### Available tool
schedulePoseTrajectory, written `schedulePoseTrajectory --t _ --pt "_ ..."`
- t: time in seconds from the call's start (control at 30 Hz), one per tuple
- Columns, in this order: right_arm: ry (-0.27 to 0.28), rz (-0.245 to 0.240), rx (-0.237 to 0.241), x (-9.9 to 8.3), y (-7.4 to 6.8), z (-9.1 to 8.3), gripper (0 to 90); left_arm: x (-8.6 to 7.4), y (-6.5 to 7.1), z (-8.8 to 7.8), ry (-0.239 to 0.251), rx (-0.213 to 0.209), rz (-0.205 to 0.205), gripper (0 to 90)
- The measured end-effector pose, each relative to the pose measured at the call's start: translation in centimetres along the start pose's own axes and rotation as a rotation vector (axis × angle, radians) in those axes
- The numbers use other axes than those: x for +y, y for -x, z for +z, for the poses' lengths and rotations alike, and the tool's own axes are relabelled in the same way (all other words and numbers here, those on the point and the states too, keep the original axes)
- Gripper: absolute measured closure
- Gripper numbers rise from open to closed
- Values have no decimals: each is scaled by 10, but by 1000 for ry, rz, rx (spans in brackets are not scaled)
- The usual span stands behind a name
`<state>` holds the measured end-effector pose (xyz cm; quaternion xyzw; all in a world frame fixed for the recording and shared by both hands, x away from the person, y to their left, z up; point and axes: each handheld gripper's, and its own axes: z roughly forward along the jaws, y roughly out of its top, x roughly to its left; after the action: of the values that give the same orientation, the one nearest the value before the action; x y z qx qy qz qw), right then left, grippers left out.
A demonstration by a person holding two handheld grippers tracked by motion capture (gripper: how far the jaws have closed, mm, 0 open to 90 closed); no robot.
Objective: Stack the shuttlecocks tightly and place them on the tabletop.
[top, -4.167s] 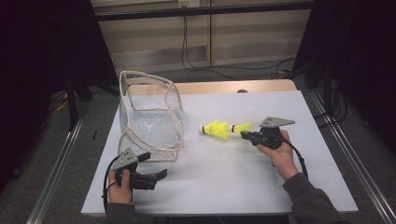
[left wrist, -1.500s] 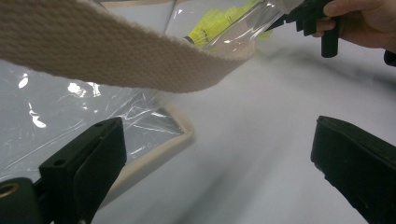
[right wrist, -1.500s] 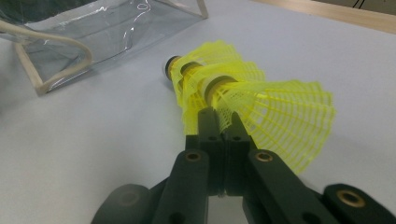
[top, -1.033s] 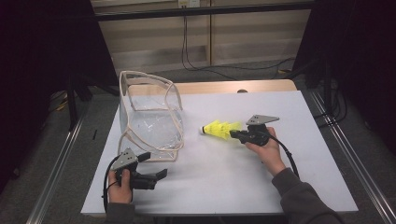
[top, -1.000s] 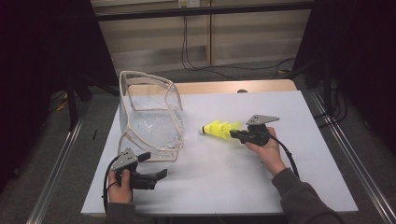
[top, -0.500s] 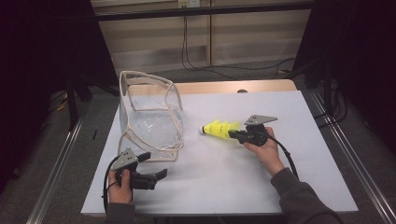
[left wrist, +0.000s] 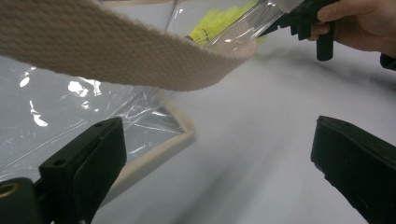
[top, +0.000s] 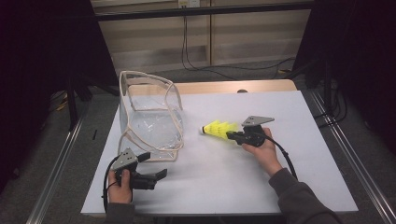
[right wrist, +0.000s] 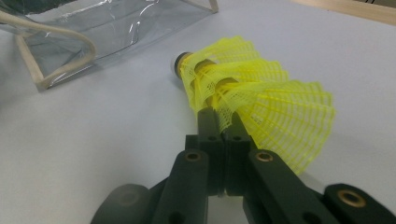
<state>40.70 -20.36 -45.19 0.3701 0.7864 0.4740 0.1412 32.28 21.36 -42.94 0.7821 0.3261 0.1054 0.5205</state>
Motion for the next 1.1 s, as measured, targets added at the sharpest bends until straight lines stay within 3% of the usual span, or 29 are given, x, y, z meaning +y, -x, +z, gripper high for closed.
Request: schedulePoseTrajectory --t 0.43,0.7,1.1 --pt "-3 -3 7 0 -2 2 889 0 0 0 -1 1 -2 36" --pt "-31 5 11 -2 -2 3 880 0 0 0 -3 0 -2 35" --pt "-58 11 -6 -2 -2 0 778 0 0 0 3 2 -1 35"
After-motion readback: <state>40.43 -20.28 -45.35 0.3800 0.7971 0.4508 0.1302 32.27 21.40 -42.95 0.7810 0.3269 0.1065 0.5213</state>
